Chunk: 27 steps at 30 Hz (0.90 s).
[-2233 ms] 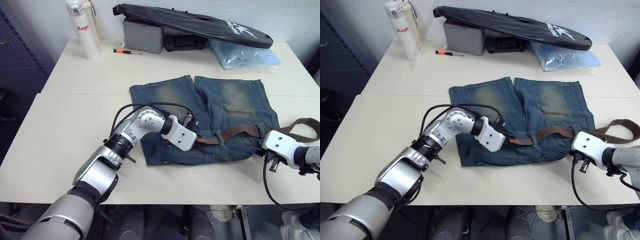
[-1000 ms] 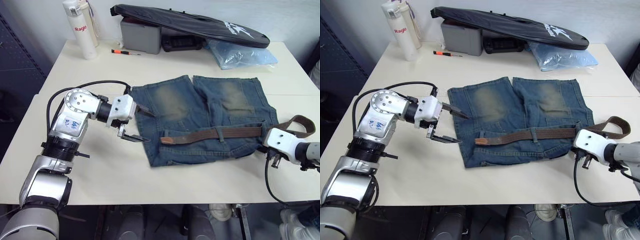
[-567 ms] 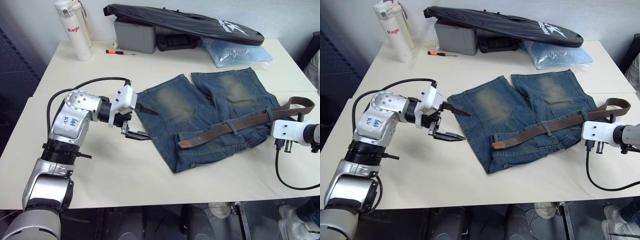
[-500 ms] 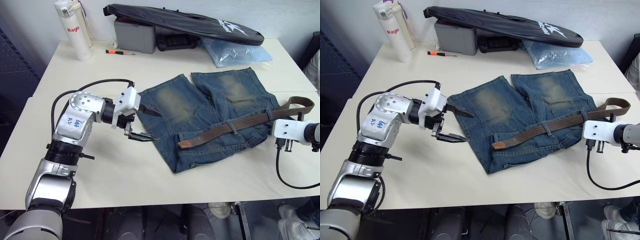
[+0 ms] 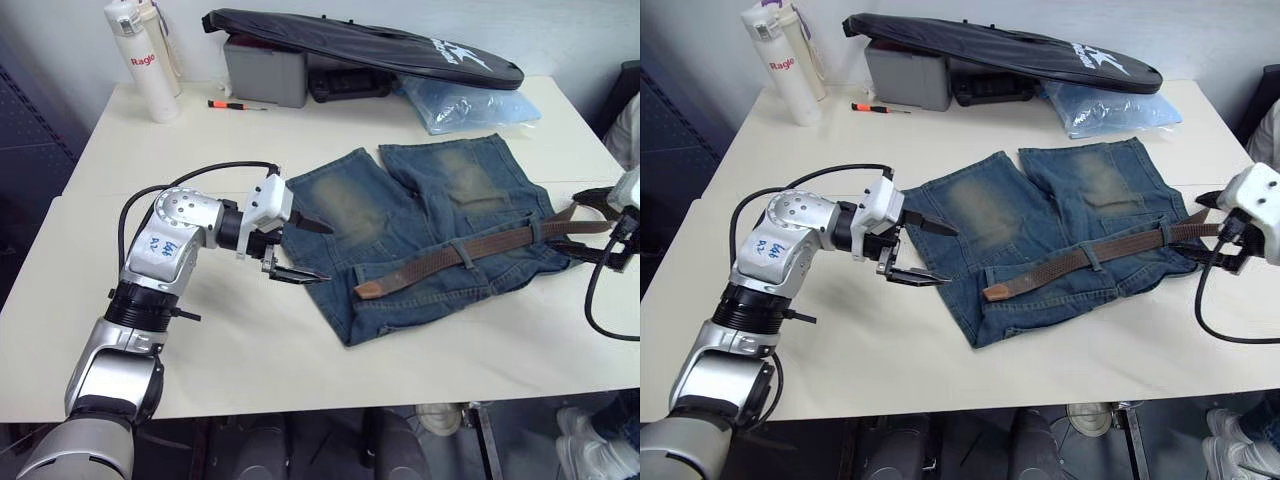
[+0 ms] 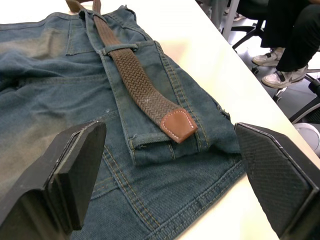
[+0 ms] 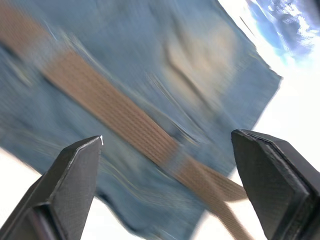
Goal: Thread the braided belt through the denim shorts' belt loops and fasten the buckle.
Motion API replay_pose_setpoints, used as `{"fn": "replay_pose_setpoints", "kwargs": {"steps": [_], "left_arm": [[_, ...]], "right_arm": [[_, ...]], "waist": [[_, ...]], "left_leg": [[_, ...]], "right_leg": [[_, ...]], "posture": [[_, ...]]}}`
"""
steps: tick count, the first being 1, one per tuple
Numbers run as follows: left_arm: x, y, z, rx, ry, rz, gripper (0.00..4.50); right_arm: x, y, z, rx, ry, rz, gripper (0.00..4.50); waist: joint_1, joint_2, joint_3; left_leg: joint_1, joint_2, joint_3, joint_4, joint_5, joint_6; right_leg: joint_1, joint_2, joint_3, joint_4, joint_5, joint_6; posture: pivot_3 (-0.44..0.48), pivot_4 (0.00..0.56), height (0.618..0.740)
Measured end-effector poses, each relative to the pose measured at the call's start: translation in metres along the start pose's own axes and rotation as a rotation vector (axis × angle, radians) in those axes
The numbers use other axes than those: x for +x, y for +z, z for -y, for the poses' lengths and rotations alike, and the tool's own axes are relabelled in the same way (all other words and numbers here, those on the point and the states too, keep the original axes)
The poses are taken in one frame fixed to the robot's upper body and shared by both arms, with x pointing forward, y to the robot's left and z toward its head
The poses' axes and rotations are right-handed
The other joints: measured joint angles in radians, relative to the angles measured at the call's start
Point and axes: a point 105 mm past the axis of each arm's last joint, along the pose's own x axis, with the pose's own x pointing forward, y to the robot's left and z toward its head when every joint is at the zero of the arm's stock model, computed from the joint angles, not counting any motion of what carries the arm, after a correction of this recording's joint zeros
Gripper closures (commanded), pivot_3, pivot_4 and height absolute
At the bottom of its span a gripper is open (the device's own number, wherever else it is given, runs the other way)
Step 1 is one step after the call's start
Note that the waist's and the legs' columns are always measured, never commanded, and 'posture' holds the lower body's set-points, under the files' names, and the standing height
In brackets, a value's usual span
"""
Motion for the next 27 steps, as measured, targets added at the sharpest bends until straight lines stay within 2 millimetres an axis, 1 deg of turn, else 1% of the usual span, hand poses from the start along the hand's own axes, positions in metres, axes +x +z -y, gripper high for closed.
{"fn": "replay_pose_setpoints", "kwargs": {"steps": [1, 2, 4, 5, 8, 10, 12, 17, 19, 22, 27], "left_arm": [[0.002, 0.0, 0.0, 0.0, -0.002, 0.003, 0.0], [0.004, 0.0, 0.0, -0.001, -0.003, 0.003, 0.0], [0.005, 0.0, 0.0, 0.001, -0.003, 0.002, 0.0], [0.004, -0.001, 0.0, 0.004, 0.003, -0.001, 0.0], [0.004, -0.001, -0.002, 0.013, 0.017, -0.011, 0.0], [0.004, -0.002, -0.003, 0.022, 0.025, -0.016, 0.0], [0.003, -0.002, -0.004, 0.039, 0.037, -0.024, 0.0], [0.003, -0.003, -0.004, 0.045, 0.046, -0.025, 0.0], [0.003, -0.005, -0.004, 0.04, 0.053, -0.029, 0.0], [0.003, -0.007, -0.004, 0.043, 0.066, -0.034, 0.0], [0.003, -0.007, -0.003, 0.054, 0.083, -0.037, 0.0]], "right_arm": [[0.006, 0.002, -0.011, 0.085, -0.001, 0.043, 0.06], [0.013, 0.008, -0.02, 0.215, -0.031, 0.122, 0.06], [0.018, 0.01, -0.03, 0.372, -0.042, 0.167, 0.06], [0.018, 0.013, -0.036, 0.448, -0.035, 0.187, 0.06], [0.023, 0.018, -0.065, 0.643, 0.054, 0.214, 0.06], [0.029, 0.012, -0.086, 0.762, 0.118, 0.178, 0.06], [0.033, 0.001, -0.102, 0.851, 0.148, 0.126, 0.06], [0.036, -0.02, -0.111, 1.034, 0.101, 0.068, 0.06], [0.039, -0.026, -0.115, 1.08, 0.085, 0.043, 0.06], [0.044, -0.025, -0.115, 1.139, 0.078, 0.055, 0.06], [0.059, -0.017, -0.113, 1.277, 0.097, 0.124, 0.06]], "waist": [[0.002, 0.0, 0.0], [0.006, 0.0, 0.0], [0.009, 0.001, 0.0], [0.013, 0.001, 0.0], [0.019, 0.001, 0.0], [0.019, 0.001, 0.0], [0.019, 0.001, 0.0], [0.011, 0.001, 0.0], [0.009, 0.001, 0.0], [0.006, 0.001, 0.0], [0.007, 0.001, 0.0]], "left_leg": [[0.0, 0.0, 0.0, 0.0, 0.0, 0.0], [0.0, 0.0, 0.0, 0.001, 0.0, 0.0], [0.0, 0.0, 0.0, 0.002, 0.0, 0.0], [-0.001, 0.0, -0.001, 0.002, 0.0, 0.0], [-0.001, 0.0, -0.001, 0.002, 0.0, 0.0], [-0.001, 0.0, -0.001, 0.001, 0.0, 0.0], [-0.001, 0.0, -0.001, 0.001, -0.001, 0.0], [-0.001, 0.0, 0.0, 0.0, -0.001, 0.001], [0.0, 0.0, 0.0, 0.0, -0.001, 0.001], [0.0, 0.0, 0.0, 0.0, -0.001, 0.001], [0.0, 0.0, 0.0, 0.0, -0.001, 0.001]], "right_leg": [[0.0, 0.0, 0.0, 0.001, 0.0, 0.0], [0.0, 0.0, 0.0, 0.001, 0.0, 0.0], [0.0, 0.0, 0.001, 0.001, 0.0, -0.001], [0.0, 0.0, 0.0, 0.001, 0.0, -0.001], [0.0, 0.0, 0.0, 0.001, 0.0, -0.001], [0.0, 0.0, 0.0, 0.001, 0.0, -0.001], [0.0, 0.0, 0.0, 0.001, 0.0, -0.001], [0.0, 0.0, 0.0, 0.001, 0.0, -0.001], [-0.001, 0.0, 0.0, 0.001, 0.0, -0.001], [-0.001, 0.0, 0.001, 0.001, 0.0, -0.001], [-0.001, 0.0, 0.001, 0.001, 0.0, -0.001]], "posture": [[0.0, 0.15, 0.74], [0.0, 0.15, 0.74], [0.0, 0.15, 0.74], [0.0, 0.15, 0.74], [0.0, 0.15, 0.74], [0.0, 0.15, 0.74], [0.0, 0.15, 0.74], [0.0, 0.15, 0.74], [0.0, 0.15, 0.74], [0.0, 0.15, 0.74], [0.0, 0.15, 0.74]]}}
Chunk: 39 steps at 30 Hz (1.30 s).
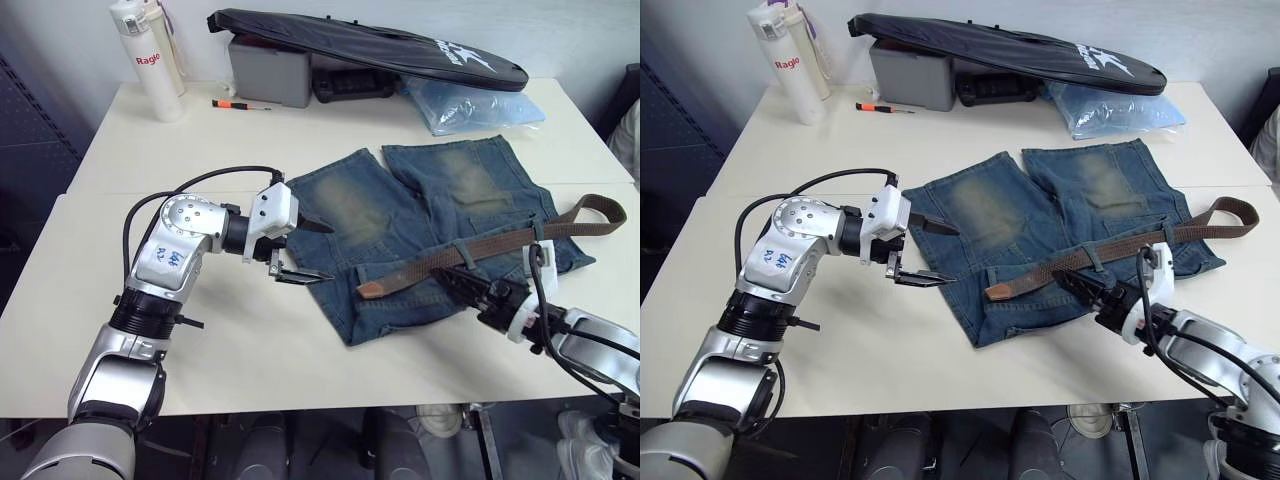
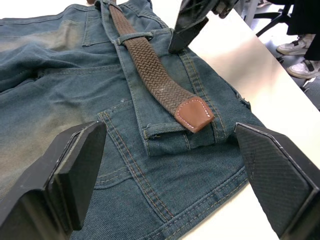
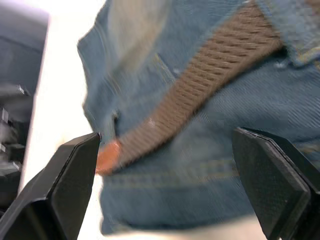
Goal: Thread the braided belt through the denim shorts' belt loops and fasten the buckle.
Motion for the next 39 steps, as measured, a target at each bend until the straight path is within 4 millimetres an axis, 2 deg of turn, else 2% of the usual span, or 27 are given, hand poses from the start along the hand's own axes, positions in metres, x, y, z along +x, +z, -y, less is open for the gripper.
{"fn": "replay_pose_setpoints", "kwargs": {"steps": [4, 12, 20, 31, 38, 39], "left_arm": [[-0.005, 0.0, -0.002, 0.007, 0.02, -0.016, 0.0], [-0.006, 0.0, 0.0, 0.019, 0.029, -0.023, 0.0], [-0.007, -0.002, 0.0, 0.016, 0.041, -0.026, 0.0], [-0.007, -0.003, -0.001, 0.019, 0.045, -0.036, 0.0], [-0.007, -0.004, -0.001, 0.025, 0.047, -0.047, 0.0], [-0.007, -0.004, -0.001, 0.027, 0.046, -0.048, 0.0]], "right_arm": [[0.007, 0.002, -0.006, 0.053, 0.019, 0.014, 0.06], [0.02, -0.016, 0.0, 0.093, -0.027, -0.044, 0.06], [0.032, -0.015, -0.002, 0.213, -0.005, 0.042, 0.06], [0.042, -0.028, -0.01, 0.276, 0.05, 0.035, 0.06], [0.045, -0.028, -0.011, 0.298, 0.084, 0.046, 0.06], [0.046, -0.028, -0.01, 0.306, 0.091, 0.053, 0.27]], "waist": [[0.003, 0.0, 0.0], [0.001, 0.0, 0.0], [0.0, 0.0, 0.0], [-0.002, 0.0, 0.0], [-0.002, 0.0, 0.0], [-0.002, 0.0, 0.0]], "left_leg": [[0.0, 0.0, 0.0, 0.0, 0.0, 0.0], [0.0, 0.0, 0.0, 0.0, 0.0, 0.0], [0.0, 0.001, 0.0, 0.0, 0.0, 0.0], [0.0, 0.003, 0.0, -0.001, 0.0, 0.0], [0.0, 0.003, 0.001, -0.002, 0.0, 0.0], [0.0, 0.003, 0.001, -0.002, 0.0, 0.0]], "right_leg": [[0.0, 0.0, 0.0, 0.0, 0.0, 0.0], [0.0, 0.0, 0.0, 0.0, 0.0, 0.0], [0.0, 0.001, 0.0, 0.0, 0.0, 0.0], [-0.001, 0.003, 0.0, 0.0, 0.0, -0.001], [-0.001, 0.003, 0.0, 0.0, -0.001, -0.001], [-0.001, 0.003, 0.0, 0.0, -0.001, -0.001]], "posture": [[0.0, 0.15, 0.74], [0.0, 0.15, 0.74], [0.0, 0.15, 0.74], [0.0, 0.15, 0.74], [0.0, 0.15, 0.74], [0.0, 0.15, 0.74]]}}
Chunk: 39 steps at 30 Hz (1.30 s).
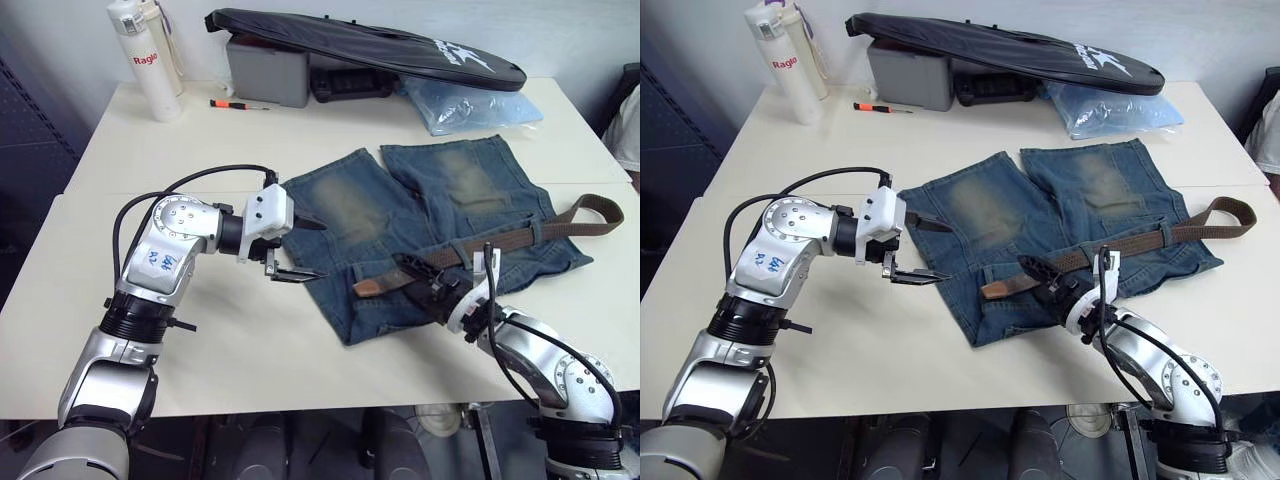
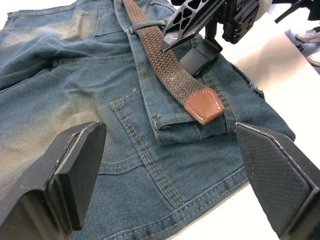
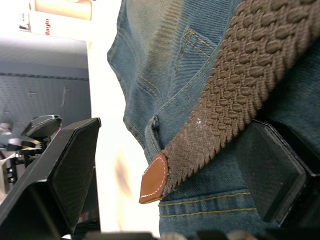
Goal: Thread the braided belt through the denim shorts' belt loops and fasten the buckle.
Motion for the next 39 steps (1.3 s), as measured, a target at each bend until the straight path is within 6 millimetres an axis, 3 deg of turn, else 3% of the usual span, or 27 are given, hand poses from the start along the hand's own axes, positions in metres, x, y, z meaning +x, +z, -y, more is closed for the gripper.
{"fn": "replay_pose_setpoints", "kwargs": {"steps": [2, 7, 8, 10, 22, 28, 35, 39], "left_arm": [[0.0, 0.0, 0.0, 0.003, -0.003, 0.001, 0.0], [0.0, -0.001, 0.001, 0.0, -0.011, -0.006, 0.0], [0.0, -0.002, 0.001, -0.001, -0.012, -0.009, 0.0], [0.0, -0.003, 0.001, -0.001, -0.012, -0.013, 0.0], [-0.001, -0.009, -0.001, -0.003, -0.004, -0.034, 0.0], [-0.001, -0.009, 0.0, 0.005, -0.012, -0.035, 0.0], [-0.001, -0.009, 0.001, 0.005, -0.024, -0.037, 0.0], [-0.001, -0.011, 0.002, -0.013, -0.03, -0.043, 0.0]], "right_arm": [[0.003, 0.001, 0.003, 0.019, 0.003, 0.014, 0.82], [0.007, -0.002, 0.015, 0.069, -0.017, 0.038, 3.22], [0.007, -0.003, 0.016, 0.075, -0.017, 0.04, 3.47], [0.007, -0.003, 0.01, 0.068, 0.007, 0.043, 4.43], [-0.006, 0.024, -0.004, 0.037, 0.086, 0.275, 4.48], [-0.008, 0.034, -0.002, -0.136, 0.04, 0.371, 4.48], [0.004, 0.016, 0.002, -0.466, -0.015, 0.312, 4.48], [0.005, 0.007, 0.0, -0.55, 0.02, 0.29, 4.48]], "waist": [[0.0, 0.0, 0.0], [0.0, 0.0, 0.0], [0.0, 0.0, 0.0], [0.0, 0.0, 0.0], [0.002, 0.0, 0.0], [0.002, 0.0, 0.0], [0.001, 0.0, 0.0], [0.001, 0.0, 0.0]], "left_leg": [[0.0, 0.0, 0.0, 0.0, 0.0, 0.0], [0.0, 0.0, 0.0, 0.0, 0.0, 0.0], [0.0, 0.0, 0.0, 0.0, 0.0, 0.0], [0.0, 0.0, 0.0, 0.0, 0.0, 0.0], [0.0, 0.0, 0.0, -0.001, 0.0, 0.0], [0.0, 0.0, 0.001, -0.001, 0.0, 0.0], [0.0, 0.0, 0.001, -0.001, 0.0, 0.0], [0.0, 0.0, 0.001, -0.001, 0.0, 0.0]], "right_leg": [[0.0, 0.0, 0.0, 0.0, 0.0, 0.0], [0.0, 0.0, 0.0, 0.0, 0.0, 0.0], [0.0, 0.0, 0.0, 0.0, 0.0, 0.0], [0.0, 0.0, 0.0, 0.0, 0.0, 0.0], [-0.001, 0.0, 0.0, 0.0, 0.0, 0.0], [-0.001, 0.0, 0.0, 0.0, 0.0, 0.0], [-0.001, 0.0, 0.0, 0.0, 0.0, 0.0], [-0.001, 0.0, 0.0, 0.0, 0.0, 0.0]], "posture": [[0.0, 0.15, 0.74], [0.0, 0.15, 0.74], [0.0, 0.15, 0.74], [0.0, 0.15, 0.74], [0.0, 0.15, 0.74], [0.0, 0.15, 0.74], [0.0, 0.15, 0.74], [0.0, 0.15, 0.74]]}}
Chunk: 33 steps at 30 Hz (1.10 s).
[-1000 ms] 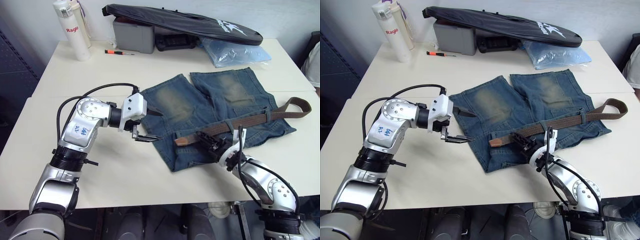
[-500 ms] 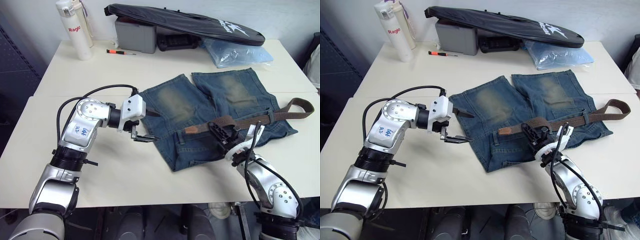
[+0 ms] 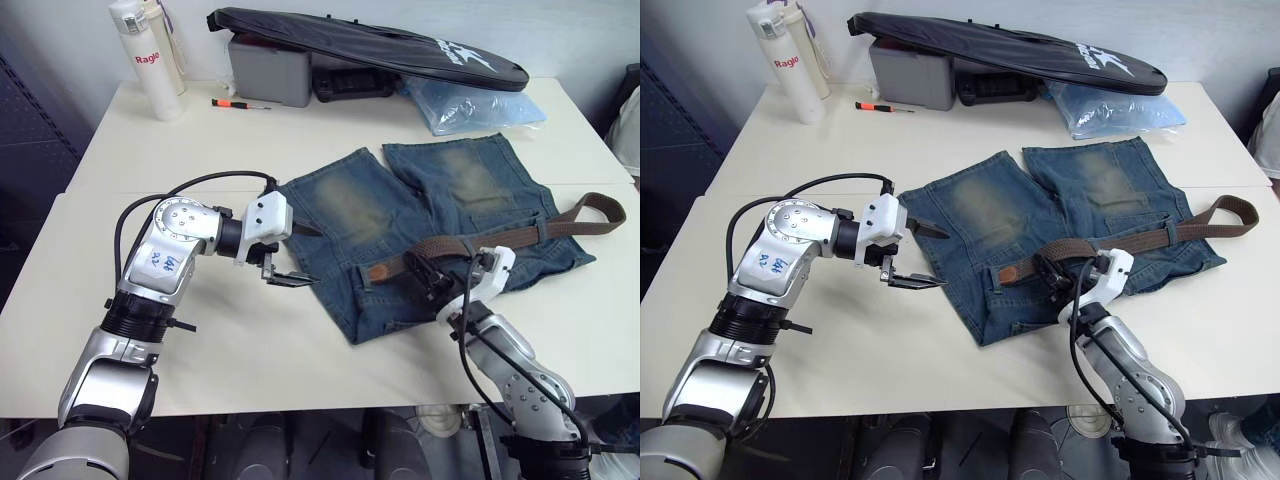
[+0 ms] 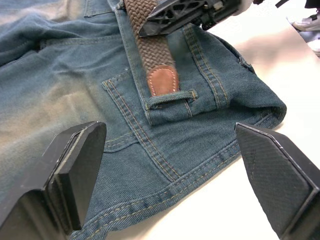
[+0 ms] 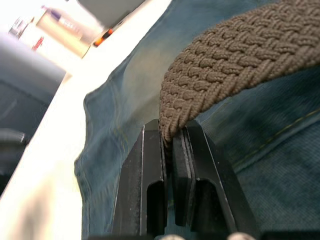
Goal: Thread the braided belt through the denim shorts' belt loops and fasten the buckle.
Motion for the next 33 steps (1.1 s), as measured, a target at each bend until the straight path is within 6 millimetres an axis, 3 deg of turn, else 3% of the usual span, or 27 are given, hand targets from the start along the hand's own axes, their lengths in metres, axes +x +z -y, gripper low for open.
{"fn": "replay_pose_setpoints", "kwargs": {"steps": [8, 12, 26, 30, 33], "left_arm": [[-0.002, -0.001, 0.0, -0.012, -0.003, -0.012, 0.0], [-0.004, -0.002, 0.0, -0.015, -0.005, -0.019, 0.0], [-0.004, -0.002, -0.001, -0.024, 0.004, -0.023, 0.0], [-0.003, -0.002, -0.001, -0.023, 0.004, -0.025, 0.0], [-0.002, -0.002, -0.001, -0.02, 0.002, -0.025, 0.0]], "right_arm": [[0.004, -0.013, -0.009, -0.053, 0.064, -0.06, 4.48], [0.014, -0.035, -0.014, -0.111, 0.082, -0.172, 4.48], [0.028, -0.048, -0.024, -0.328, 0.105, -0.286, 4.48], [0.027, -0.051, -0.026, -0.295, 0.118, -0.315, 3.12], [0.022, -0.047, -0.03, -0.223, 0.12, -0.304, 1.77]], "waist": [[-0.01, 0.0, 0.0], [-0.025, 0.0, 0.0], [-0.032, -0.001, -0.001], [-0.033, -0.001, -0.001], [-0.026, -0.001, -0.001]], "left_leg": [[0.001, 0.0, 0.0, -0.002, 0.0, -0.001], [0.002, 0.001, 0.0, -0.004, 0.001, -0.001], [0.006, 0.002, 0.003, -0.007, 0.001, -0.002], [0.006, 0.002, 0.003, -0.007, 0.001, -0.002], [0.006, 0.002, 0.003, -0.008, 0.001, -0.002]], "right_leg": [[0.0, 0.0, 0.0, 0.0, 0.0, -0.001], [-0.001, 0.001, 0.0, 0.0, -0.001, -0.002], [-0.001, 0.002, 0.0, 0.001, -0.002, -0.003], [-0.001, 0.002, 0.0, 0.001, -0.002, -0.003], [-0.001, 0.002, 0.0, 0.001, -0.002, -0.003]], "posture": [[0.0, 0.15, 0.74], [0.0, 0.15, 0.74], [0.0, 0.15, 0.74], [0.0, 0.15, 0.74], [0.0, 0.15, 0.74]]}}
